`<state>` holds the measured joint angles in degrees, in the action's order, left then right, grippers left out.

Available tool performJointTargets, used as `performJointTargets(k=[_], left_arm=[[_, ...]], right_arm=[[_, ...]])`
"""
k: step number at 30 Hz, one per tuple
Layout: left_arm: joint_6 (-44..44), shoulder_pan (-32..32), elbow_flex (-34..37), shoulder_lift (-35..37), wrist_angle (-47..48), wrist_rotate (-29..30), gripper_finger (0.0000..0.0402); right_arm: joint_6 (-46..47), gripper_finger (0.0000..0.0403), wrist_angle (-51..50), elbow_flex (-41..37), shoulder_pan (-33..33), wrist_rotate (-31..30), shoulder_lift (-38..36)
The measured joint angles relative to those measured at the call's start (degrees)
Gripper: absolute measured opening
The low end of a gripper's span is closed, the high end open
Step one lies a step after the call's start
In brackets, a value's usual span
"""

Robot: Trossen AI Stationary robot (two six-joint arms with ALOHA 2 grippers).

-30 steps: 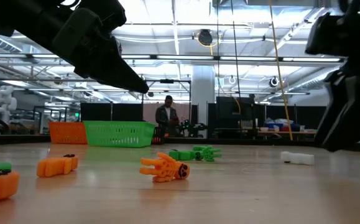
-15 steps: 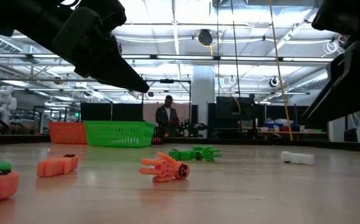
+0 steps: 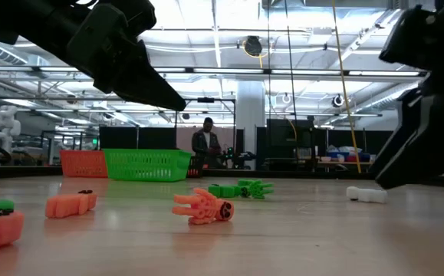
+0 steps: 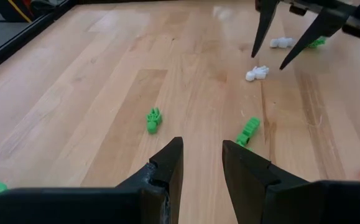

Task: Sort Halloween decoration
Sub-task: Put the white skeleton toy into the green bin

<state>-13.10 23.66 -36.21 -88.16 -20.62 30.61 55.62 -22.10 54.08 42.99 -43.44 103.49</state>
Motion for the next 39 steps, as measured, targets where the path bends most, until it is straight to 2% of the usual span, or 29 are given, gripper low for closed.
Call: performJointTargets(k=[5, 13, 17, 25, 33, 39], left_arm=[[0.2, 0.0, 0.0, 0.0, 0.1, 0.0, 0.0111], [0.3, 0.0, 0.0, 0.0, 0.2, 0.0, 0.0111], [0.3, 0.0, 0.0, 0.0, 0.1, 0.0, 0.0111], [0.3, 0.0, 0.0, 0.0, 0.1, 0.0, 0.0111], [0.3, 0.0, 0.0, 0.0, 0.1, 0.0, 0.0111], [0.0, 0.0, 0.0, 0.0, 0.0, 0.0, 0.0111]], right_arm=[[-0.6, 0.0172, 1.6, 0.0, -1.1, 0.3, 1.1], [0.6, 0.0146, 1.5, 0.0, -3.0, 5.0, 1.4], [0.7, 0.0111, 1.6, 0.0, -3.2, 6.1, 1.4], [-1.8, 0.0010, 1.3, 0.0, -3.2, 6.1, 1.4], [-5.7, 0.0003, 1.5, 0.0, -3.2, 6.1, 1.4], [-13.0, 0.0001, 6.9, -0.1, -3.2, 5.9, 1.5]])
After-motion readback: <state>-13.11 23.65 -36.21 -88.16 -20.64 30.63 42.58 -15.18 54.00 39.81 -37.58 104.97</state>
